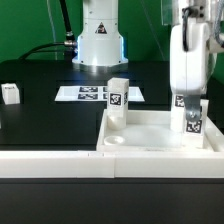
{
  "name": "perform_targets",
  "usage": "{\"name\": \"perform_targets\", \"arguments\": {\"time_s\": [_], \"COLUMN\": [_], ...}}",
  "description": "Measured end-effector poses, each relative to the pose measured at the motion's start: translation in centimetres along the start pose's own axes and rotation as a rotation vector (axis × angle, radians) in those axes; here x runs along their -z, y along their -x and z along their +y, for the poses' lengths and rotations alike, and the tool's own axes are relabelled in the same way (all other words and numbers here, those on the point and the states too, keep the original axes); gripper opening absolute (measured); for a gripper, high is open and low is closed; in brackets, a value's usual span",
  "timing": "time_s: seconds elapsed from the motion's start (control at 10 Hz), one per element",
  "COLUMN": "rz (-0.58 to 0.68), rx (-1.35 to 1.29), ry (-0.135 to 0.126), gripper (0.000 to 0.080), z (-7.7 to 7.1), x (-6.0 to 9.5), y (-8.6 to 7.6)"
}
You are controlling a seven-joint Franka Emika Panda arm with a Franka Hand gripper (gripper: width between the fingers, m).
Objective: Assemble square table
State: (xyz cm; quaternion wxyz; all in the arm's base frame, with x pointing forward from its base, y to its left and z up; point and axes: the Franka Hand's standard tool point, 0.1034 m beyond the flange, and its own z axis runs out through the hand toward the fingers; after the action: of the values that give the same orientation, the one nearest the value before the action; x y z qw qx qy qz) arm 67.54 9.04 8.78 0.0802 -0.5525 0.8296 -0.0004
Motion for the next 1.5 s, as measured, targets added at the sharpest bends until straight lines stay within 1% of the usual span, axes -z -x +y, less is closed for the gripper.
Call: {"name": "perform_targets", "arguments": {"time_s": [0.1,0.2,0.3,0.5,1.1,1.2,1.4,1.5], "rz": [-0.013,-0.027,-0.031,-0.027,-0.025,-0.034,-0.065,-0.065], "rx": [0.030,0.054,0.065,0.068,0.072,0.142,0.259,0.281], "ry": [-0.017,-0.031,-0.038,-0.035,-0.034,-0.059,-0.090,-0.092], "gripper": [0.0636,0.0646,0.0646,0.0649,0.0649,0.0649,0.0649,0.0649], "z": [-0.3,-0.8,-1.3,-1.1,-1.1,-1.2,0.0,0.3], "x": [1.6,3.3,4.0,3.6,3.5,4.6,8.9,9.6], "y": [-0.2,-0.5,-0.8,-0.8,-0.8,-1.6,-4.7,-5.5]}}
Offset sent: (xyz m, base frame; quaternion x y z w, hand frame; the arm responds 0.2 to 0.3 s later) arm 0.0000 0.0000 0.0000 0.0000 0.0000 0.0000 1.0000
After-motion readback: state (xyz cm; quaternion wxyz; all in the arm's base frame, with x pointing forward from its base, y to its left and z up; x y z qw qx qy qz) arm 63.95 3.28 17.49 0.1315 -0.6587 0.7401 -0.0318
